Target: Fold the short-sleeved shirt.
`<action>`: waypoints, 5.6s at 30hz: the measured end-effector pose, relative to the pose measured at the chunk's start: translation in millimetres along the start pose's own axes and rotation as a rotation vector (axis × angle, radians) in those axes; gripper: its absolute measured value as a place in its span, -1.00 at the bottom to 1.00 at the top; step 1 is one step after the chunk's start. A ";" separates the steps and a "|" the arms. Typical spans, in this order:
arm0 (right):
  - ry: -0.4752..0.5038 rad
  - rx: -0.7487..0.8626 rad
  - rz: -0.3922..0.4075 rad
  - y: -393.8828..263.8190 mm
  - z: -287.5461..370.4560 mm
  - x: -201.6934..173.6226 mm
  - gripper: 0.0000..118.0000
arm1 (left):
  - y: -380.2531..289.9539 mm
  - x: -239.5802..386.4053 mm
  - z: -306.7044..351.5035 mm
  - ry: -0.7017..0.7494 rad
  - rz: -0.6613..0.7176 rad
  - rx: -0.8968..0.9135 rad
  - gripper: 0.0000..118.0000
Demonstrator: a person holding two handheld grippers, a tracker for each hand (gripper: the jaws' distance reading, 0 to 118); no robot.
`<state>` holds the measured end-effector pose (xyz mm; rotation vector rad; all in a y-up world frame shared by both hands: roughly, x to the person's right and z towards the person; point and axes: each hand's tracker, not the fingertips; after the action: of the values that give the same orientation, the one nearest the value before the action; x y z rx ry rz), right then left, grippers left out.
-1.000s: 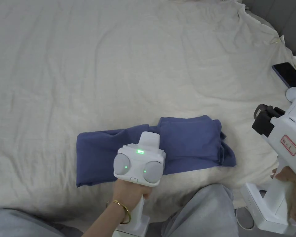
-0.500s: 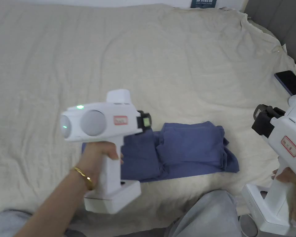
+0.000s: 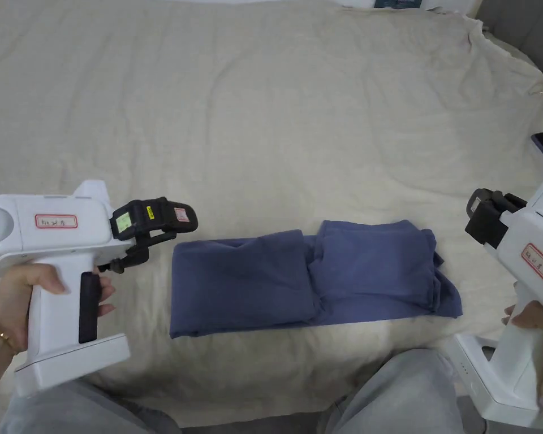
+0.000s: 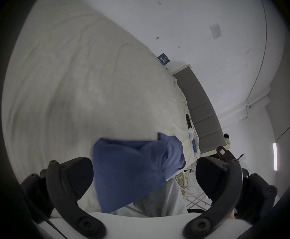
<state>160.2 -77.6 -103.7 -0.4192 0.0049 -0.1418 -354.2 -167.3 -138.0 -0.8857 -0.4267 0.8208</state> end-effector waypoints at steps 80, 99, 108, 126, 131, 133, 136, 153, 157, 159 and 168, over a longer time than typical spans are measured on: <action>-0.059 -0.048 -0.084 -19.6 3.6 30.3 -1.00 | -62.6 111.1 -159.6 0.659 -0.463 -0.255 -0.23; -0.006 -0.035 -0.035 -15.1 3.7 -3.3 -1.00 | -55.0 118.6 -86.7 0.601 -0.545 0.115 -1.00; -0.017 -0.043 -0.014 -12.9 5.4 -1.9 -1.00 | -135.4 99.1 -155.7 0.631 -0.732 0.047 -1.00; 0.018 -0.044 0.002 -12.5 12.1 -14.5 -1.00 | -104.4 156.7 -92.2 0.319 -0.592 0.286 -1.00; 0.053 -0.008 0.001 -7.4 13.9 -33.0 -1.00 | -60.4 143.7 -21.5 0.503 -0.611 0.580 -1.00; 0.072 0.018 0.008 -6.4 14.7 -47.7 -1.00 | -54.3 131.9 1.4 0.621 -0.649 0.653 -1.00; 0.120 0.067 0.031 -6.5 16.1 -79.3 -1.00 | -51.7 113.6 31.2 0.688 -0.609 0.686 -1.00; 0.341 -0.213 0.152 -154.8 -68.2 -282.8 -1.00 | -88.2 71.2 87.7 0.815 -0.647 0.672 -1.00; 0.327 -0.253 0.203 -185.1 -77.1 -294.4 -1.00 | -83.7 59.2 84.9 0.778 -0.601 0.619 -1.00; 0.322 -0.258 0.201 -193.9 -77.8 -293.9 -1.00 | -79.1 55.3 82.9 0.770 -0.595 0.609 -1.00; 0.319 -0.249 0.188 -196.8 -77.1 -292.3 -1.00 | -21.2 27.5 73.2 0.442 -0.347 0.425 0.45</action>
<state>-158.6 -246.3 -101.4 -0.6378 0.3780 -0.0209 -373.9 -116.3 -78.2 -0.5501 -0.0078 0.3565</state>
